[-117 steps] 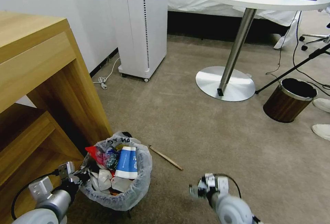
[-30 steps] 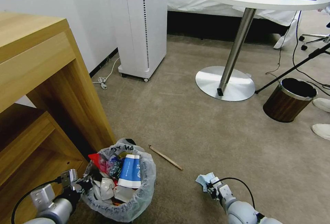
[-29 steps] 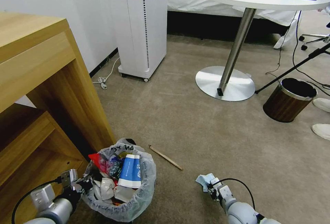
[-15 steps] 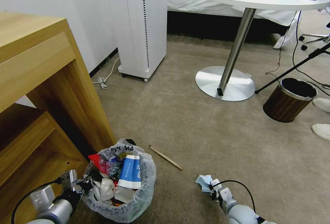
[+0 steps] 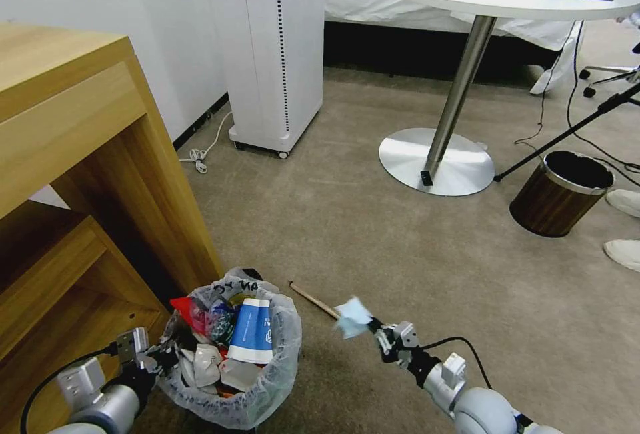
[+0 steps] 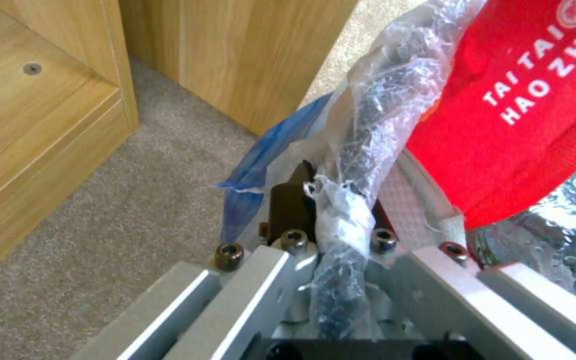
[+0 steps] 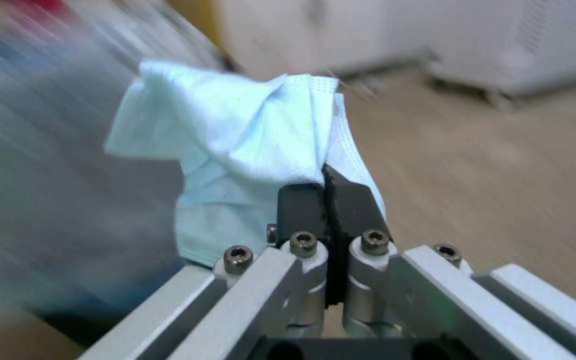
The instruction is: Pick up the trash bin and place the garbage on the floor into it.
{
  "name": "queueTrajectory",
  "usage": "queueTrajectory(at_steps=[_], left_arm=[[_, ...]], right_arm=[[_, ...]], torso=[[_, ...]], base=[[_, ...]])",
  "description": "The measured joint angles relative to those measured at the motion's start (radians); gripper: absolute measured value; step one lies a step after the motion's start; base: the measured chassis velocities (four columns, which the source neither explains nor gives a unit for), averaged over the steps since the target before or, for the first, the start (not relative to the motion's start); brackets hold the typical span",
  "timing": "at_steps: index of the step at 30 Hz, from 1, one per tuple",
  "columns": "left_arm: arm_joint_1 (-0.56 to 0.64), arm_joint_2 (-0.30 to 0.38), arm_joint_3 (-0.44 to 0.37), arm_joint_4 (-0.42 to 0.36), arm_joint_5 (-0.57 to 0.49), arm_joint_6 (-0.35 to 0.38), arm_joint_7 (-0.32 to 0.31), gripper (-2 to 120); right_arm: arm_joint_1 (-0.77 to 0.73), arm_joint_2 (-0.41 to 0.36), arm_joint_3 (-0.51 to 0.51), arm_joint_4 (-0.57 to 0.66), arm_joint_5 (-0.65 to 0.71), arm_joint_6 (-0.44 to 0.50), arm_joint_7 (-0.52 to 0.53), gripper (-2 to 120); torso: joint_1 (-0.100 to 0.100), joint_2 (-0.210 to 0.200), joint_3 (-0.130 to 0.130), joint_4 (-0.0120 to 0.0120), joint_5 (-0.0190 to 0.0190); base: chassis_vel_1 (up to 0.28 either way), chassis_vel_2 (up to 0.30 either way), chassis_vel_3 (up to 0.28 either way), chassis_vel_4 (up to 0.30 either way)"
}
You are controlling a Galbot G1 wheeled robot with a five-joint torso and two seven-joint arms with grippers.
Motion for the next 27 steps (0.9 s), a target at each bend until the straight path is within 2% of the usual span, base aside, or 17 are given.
queueTrajectory(at_steps=[3,7,11,14,15,18,19,22,26,27], left_arm=[[0.003,-0.004,0.000,-0.012,0.000,0.004,-0.001,1],[0.008,-0.010,0.000,-0.028,0.001,0.009,-0.003,1],[0.012,-0.019,0.000,-0.049,0.001,0.014,-0.008,1],[0.015,-0.026,-0.001,-0.063,0.003,0.018,-0.013,1],[0.015,-0.026,-0.001,-0.063,0.003,0.018,-0.013,1],[0.018,-0.037,-0.001,-0.071,0.009,0.018,-0.013,1],[0.018,-0.037,-0.001,-0.071,0.009,0.018,-0.013,1],[0.019,-0.043,0.000,-0.073,0.012,0.018,-0.014,1],[0.018,-0.046,0.000,-0.074,0.013,0.018,-0.014,1],[0.016,-0.048,0.000,-0.075,0.014,0.018,-0.014,1]], right_arm=[[0.041,-0.012,-0.033,0.078,0.042,0.012,-0.057,0],[0.127,-0.042,-0.084,0.187,0.119,-0.037,-0.086,0],[0.266,-0.077,-0.181,0.300,0.233,-0.116,-0.056,0],[0.434,-0.087,-0.308,0.364,0.347,-0.187,-0.002,0],[0.434,-0.087,-0.308,0.364,0.347,-0.187,-0.002,0],[0.619,-0.060,-0.496,0.364,0.394,-0.239,0.069,0],[0.619,-0.060,-0.496,0.364,0.394,-0.239,0.069,0],[0.701,-0.021,-0.597,0.338,0.406,-0.259,0.104,0],[0.743,0.009,-0.654,0.317,0.413,-0.269,0.123,0],[0.783,0.035,-0.712,0.292,0.414,-0.279,0.155,0]], torso=[[0.000,0.000,0.000,0.0000,0.0000],[0.000,0.000,0.000,0.0001,-0.0001],[0.000,0.000,0.000,0.0002,-0.0001],[0.000,0.000,0.000,0.0000,0.0000],[0.000,0.000,0.000,0.0000,0.0000],[0.000,0.000,0.000,0.0003,-0.0001],[0.000,0.000,0.000,0.0003,-0.0001],[0.000,0.000,0.000,0.0002,-0.0003],[0.000,0.000,0.000,0.0002,-0.0001],[0.000,0.000,0.000,0.0002,0.0000]], base=[[0.000,0.000,0.000,0.000],[0.000,0.000,0.000,0.000],[0.000,0.000,0.000,0.000],[0.000,0.000,0.000,0.000],[0.000,0.000,0.000,0.000],[0.000,0.000,0.000,0.000],[0.000,0.000,0.000,0.000],[0.000,0.000,0.000,0.000],[0.000,0.000,0.000,0.000],[0.000,0.000,0.000,0.000]])
